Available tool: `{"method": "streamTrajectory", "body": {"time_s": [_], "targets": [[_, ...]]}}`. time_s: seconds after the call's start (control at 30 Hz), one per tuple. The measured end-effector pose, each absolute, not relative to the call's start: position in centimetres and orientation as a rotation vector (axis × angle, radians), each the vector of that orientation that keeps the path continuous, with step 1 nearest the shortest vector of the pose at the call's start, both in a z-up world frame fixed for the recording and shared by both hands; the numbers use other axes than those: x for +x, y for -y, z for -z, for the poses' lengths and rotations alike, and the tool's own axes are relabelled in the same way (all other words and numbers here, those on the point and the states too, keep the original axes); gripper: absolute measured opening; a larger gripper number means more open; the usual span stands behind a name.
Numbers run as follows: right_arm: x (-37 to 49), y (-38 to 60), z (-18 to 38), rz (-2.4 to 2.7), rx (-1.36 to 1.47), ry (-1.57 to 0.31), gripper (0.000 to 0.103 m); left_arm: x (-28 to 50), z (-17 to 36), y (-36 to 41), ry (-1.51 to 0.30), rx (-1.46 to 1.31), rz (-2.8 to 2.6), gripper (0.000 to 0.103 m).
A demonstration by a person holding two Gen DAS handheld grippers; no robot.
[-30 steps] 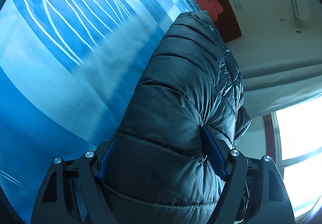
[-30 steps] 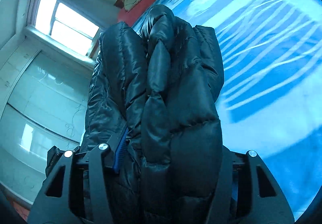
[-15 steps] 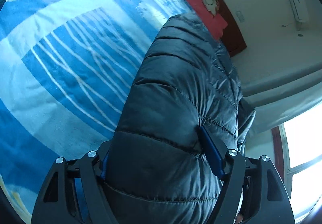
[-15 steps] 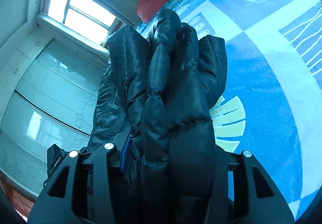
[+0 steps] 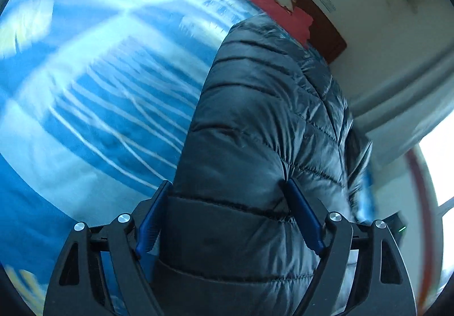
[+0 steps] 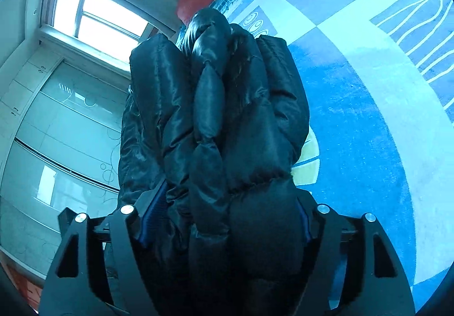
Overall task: Fold large clothes
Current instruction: 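Lift and roll the jacket end over with both tools toward the collar, then release the folded jacket and withdraw both tools upward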
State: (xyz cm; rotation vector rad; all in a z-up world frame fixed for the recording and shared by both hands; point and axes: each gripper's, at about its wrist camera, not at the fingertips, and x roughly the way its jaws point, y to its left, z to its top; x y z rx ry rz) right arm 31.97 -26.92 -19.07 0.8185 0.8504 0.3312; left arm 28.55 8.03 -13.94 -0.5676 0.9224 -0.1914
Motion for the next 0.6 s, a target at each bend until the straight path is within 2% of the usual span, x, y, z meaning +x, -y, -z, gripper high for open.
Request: {"method": "streamTrajectory", "body": {"time_s": [0.2,0.47,0.6], "targets": [[31.5,27.5,18.7,-0.294,0.843,-0.85,0.082,27.7,12.2,-5.8,-0.859,-0.3,0.13,0.082],[28.7,29.9,16.9,-0.164,0.86,-0.819,0.084,27.4,11.4,-6.1,-0.844,-0.219,0.081,0.082],[26.5,30.0,14.3,-0.014,0.712,-0.82,0.084,26.6,10.3,-5.7,-0.831,-0.165,0.037,0.082]]}}
